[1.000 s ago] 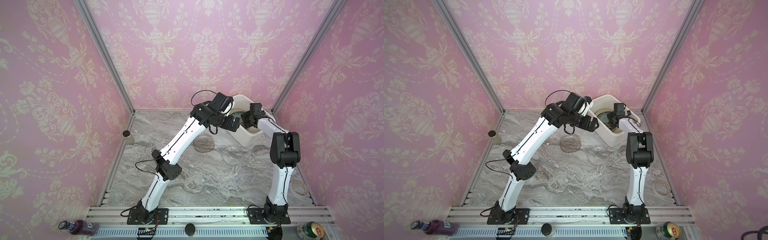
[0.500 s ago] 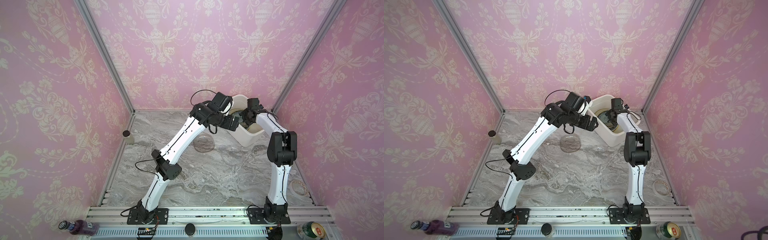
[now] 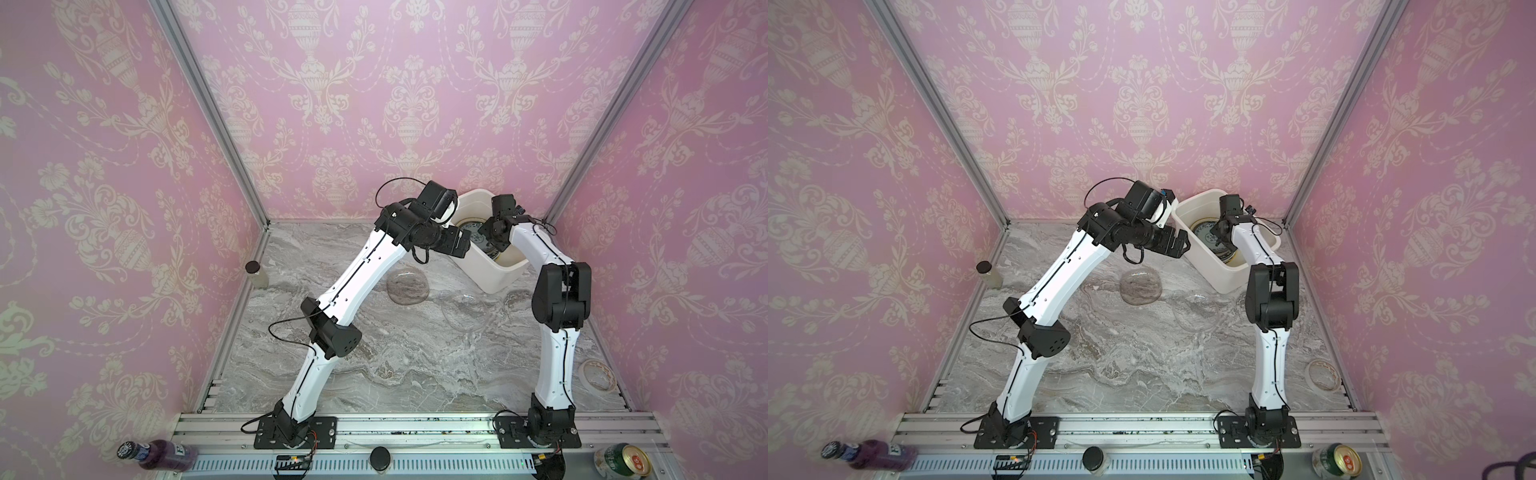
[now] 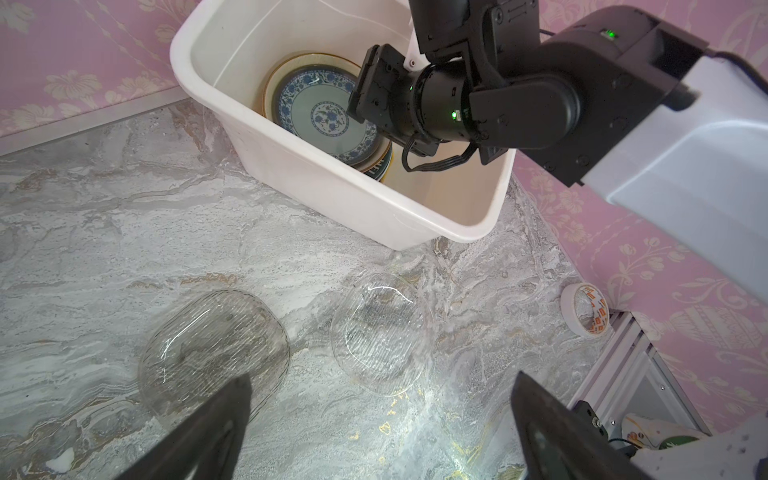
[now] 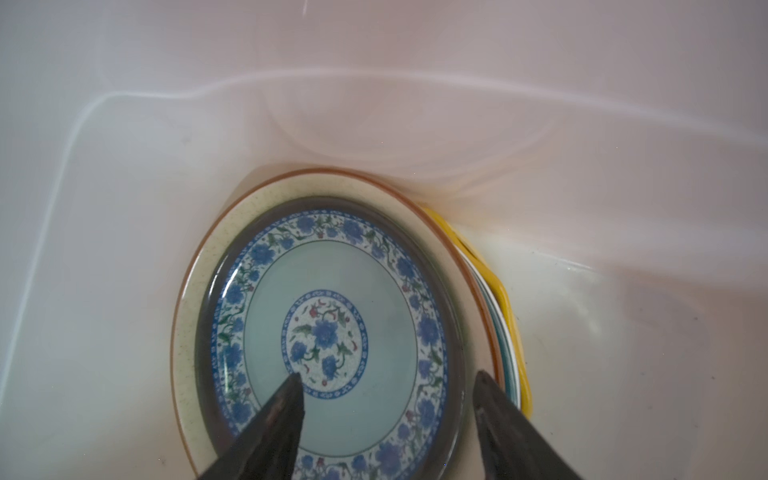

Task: Place the plates into the plastic bin on the countertop
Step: 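Open the right gripper and lift it out of the bin, then move both grippers down toward the clear glass plate on the table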

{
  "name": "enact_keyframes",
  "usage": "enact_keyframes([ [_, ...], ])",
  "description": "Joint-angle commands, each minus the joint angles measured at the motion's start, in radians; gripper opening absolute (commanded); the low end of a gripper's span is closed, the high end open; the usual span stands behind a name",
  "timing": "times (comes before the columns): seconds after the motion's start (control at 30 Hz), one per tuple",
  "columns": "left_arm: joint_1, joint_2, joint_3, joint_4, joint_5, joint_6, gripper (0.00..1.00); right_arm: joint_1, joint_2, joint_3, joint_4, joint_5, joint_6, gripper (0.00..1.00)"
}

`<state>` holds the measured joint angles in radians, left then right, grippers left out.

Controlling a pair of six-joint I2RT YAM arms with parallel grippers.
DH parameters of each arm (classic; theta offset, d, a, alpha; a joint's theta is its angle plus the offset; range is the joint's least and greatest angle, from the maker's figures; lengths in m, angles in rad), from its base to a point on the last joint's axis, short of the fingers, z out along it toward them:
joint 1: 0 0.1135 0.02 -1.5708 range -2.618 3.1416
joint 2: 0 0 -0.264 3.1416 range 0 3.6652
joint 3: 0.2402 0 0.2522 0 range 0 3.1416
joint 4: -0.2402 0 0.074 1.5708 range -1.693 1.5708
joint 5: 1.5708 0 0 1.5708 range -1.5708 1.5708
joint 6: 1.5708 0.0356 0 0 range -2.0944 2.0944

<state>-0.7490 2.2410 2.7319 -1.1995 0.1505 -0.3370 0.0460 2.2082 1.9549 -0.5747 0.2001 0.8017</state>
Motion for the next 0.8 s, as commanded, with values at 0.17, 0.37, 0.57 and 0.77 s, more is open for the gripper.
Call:
enact_keyframes([
  [0.17,0.009,0.012,0.021,-0.041,-0.010,0.036,0.99,0.018,-0.044,0.066,-0.026,0.048,-0.111,0.71],
  [0.37,0.010,-0.029,0.020,-0.063,-0.050,0.013,0.99,0.046,-0.213,0.048,0.041,0.004,-0.220,0.70],
  [0.57,0.006,-0.102,-0.008,-0.107,-0.060,-0.001,0.99,0.095,-0.485,-0.117,0.064,-0.110,-0.358,0.69],
  [0.77,-0.009,-0.294,-0.280,-0.021,-0.060,0.015,0.99,0.108,-0.796,-0.400,0.018,-0.270,-0.347,0.67],
])
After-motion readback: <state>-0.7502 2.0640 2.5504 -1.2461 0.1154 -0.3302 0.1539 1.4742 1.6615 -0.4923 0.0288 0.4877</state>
